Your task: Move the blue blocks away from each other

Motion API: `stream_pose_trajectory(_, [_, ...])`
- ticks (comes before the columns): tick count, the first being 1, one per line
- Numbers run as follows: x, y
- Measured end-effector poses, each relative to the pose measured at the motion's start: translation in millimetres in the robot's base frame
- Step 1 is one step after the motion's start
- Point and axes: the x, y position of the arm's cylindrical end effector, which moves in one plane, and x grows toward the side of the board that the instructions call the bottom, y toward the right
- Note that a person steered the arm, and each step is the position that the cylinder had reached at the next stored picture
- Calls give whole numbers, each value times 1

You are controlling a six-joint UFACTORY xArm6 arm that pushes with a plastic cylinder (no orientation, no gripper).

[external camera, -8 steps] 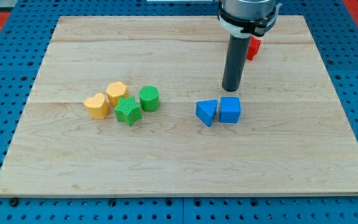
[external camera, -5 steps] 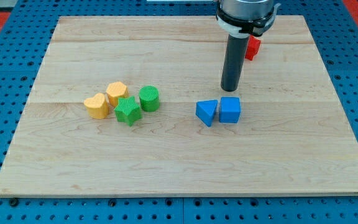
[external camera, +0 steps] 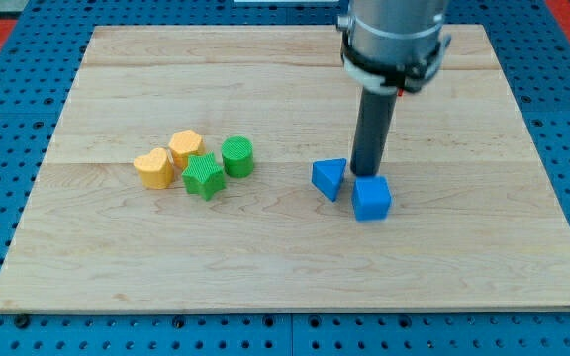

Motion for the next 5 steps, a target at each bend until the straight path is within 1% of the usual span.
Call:
stream_pose_trajectory(1, [9, 4])
stream_pose_trajectory(2, [-4, 19])
stream_pose_trajectory(3, [-8, -64])
stream_pose_trajectory(4, [-12, -86])
stream_pose_trajectory(5, [-51, -83])
